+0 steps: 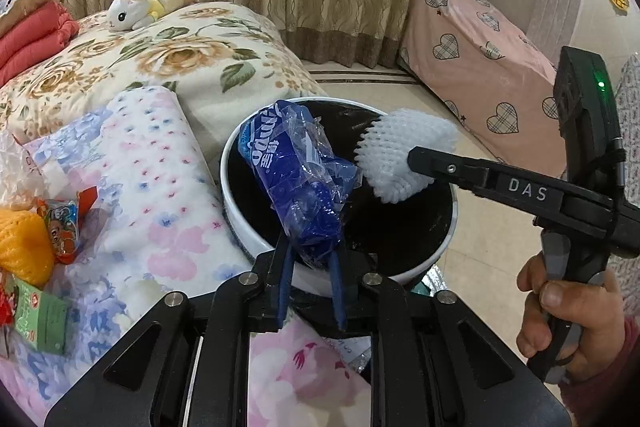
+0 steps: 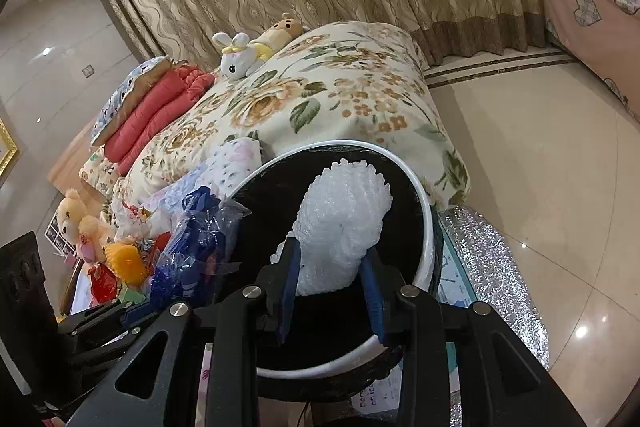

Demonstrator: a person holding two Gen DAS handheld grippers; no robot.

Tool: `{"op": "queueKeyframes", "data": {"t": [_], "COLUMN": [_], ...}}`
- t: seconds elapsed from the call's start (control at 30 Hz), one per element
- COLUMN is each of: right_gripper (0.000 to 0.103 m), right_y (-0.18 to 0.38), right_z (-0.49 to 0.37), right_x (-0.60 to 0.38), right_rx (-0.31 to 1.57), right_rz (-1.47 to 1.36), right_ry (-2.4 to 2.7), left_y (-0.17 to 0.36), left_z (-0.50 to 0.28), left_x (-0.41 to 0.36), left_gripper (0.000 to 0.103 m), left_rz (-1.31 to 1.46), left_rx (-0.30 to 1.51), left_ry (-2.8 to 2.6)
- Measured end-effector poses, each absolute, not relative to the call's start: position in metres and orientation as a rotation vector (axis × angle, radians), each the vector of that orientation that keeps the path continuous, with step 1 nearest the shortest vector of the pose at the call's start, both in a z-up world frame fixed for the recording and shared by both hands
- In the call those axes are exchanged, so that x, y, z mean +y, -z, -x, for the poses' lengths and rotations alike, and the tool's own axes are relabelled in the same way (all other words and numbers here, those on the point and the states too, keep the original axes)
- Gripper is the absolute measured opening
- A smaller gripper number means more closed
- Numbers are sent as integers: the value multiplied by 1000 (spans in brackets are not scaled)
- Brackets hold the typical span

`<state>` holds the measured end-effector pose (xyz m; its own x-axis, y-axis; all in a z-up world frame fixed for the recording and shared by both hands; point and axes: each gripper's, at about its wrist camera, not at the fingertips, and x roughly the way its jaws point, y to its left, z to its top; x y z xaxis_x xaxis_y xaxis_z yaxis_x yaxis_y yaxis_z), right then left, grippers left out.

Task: Collect trash
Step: 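Carry both items over the black bin and open both tools to drop them, then move both tools back over the trash on the bed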

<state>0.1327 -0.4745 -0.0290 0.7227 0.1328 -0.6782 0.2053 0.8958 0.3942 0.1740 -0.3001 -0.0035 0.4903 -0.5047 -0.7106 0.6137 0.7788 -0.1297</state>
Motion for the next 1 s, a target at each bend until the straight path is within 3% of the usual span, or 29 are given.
{"op": "queueKeyframes", "data": {"t": [0.13,0.17,0.4,0.57,1.0], "right_gripper": [63,65,72,86,88], "right_y": [31,31,27,23,25], "right_z": [-134,-134,-124,-119,-112], "right_x": [-474,-474,-471,-452,-371], "right_rx": [780,778,745,728,739], "right_rz": [-470,-474,-504,-500,-462], "right_ry": [43,47,54,31,-130], "left_y": [3,3,6,11,23], "left_z": [-171,-170,-166,-159,-136], "left_x": [-298,-296,-271,-242,-147], "left_gripper": [49,50,57,60,60], "left_rz": [-144,-139,-95,-61,36], "left_rx": [800,794,793,793,804], "left_ry": [669,666,621,571,405]}}
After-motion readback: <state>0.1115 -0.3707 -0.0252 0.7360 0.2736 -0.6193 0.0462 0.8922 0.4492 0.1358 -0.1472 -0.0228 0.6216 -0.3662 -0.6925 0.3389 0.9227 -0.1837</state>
